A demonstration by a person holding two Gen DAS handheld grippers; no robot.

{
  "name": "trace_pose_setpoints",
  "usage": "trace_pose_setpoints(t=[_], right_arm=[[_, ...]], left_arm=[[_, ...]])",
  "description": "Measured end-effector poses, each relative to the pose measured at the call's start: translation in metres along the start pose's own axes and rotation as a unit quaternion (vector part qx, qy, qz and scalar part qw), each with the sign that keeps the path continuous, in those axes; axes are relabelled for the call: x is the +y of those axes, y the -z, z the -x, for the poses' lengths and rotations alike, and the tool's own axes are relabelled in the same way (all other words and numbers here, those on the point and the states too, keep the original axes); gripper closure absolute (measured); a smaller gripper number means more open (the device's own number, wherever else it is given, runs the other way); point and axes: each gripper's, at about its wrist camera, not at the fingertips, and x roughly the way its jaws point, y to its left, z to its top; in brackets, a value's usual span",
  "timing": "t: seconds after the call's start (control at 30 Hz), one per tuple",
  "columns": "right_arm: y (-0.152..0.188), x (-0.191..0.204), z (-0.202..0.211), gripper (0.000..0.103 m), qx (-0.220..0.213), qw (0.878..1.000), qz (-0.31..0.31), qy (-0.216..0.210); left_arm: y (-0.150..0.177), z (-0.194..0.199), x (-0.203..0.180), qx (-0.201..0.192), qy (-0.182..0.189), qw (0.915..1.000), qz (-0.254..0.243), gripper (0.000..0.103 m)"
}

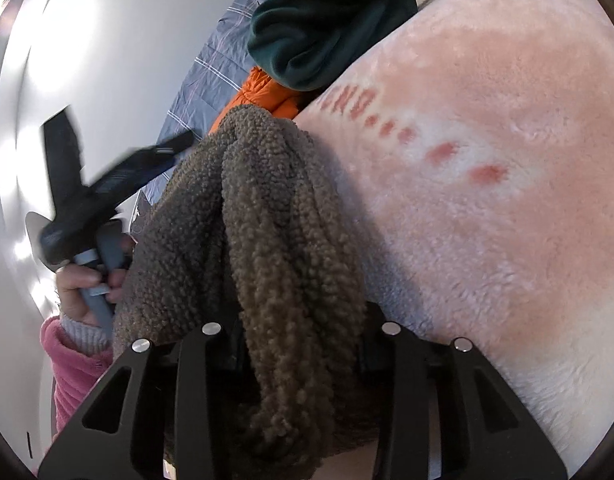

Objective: Fold large clothes
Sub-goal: 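Grasp the brown fleece bundle with both grippers and lift it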

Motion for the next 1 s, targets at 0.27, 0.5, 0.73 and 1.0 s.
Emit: trace_pose_setpoints(t=[0.27,0.5,0.73,1.0], right_arm=[[0.004,-0.002,0.002,0.063,-0.006,1.000,0.003,-0.004],[0.005,-0.003,0.003,0.060,-0.008,1.000,-0.001,0.000],[0.007,-0.004,0.000,0.058,-0.011,1.000,-0.006,0.005],[0.007,-0.004,0.000,0.057,-0.010,1.000,-0.009,0.008]], left_arm=[[0.071,0.035,0.113,-0.003,0.035,0.9899,0.137,0.010],[0.125,-0.007,0.161,0.043,0.180,0.9400,0.286,0.002],[0.116,-0.046,0.159,0.032,0.225,0.9221,0.313,0.002],[0.112,-0.069,0.167,0.014,0.255,0.9137,0.316,0.002]])
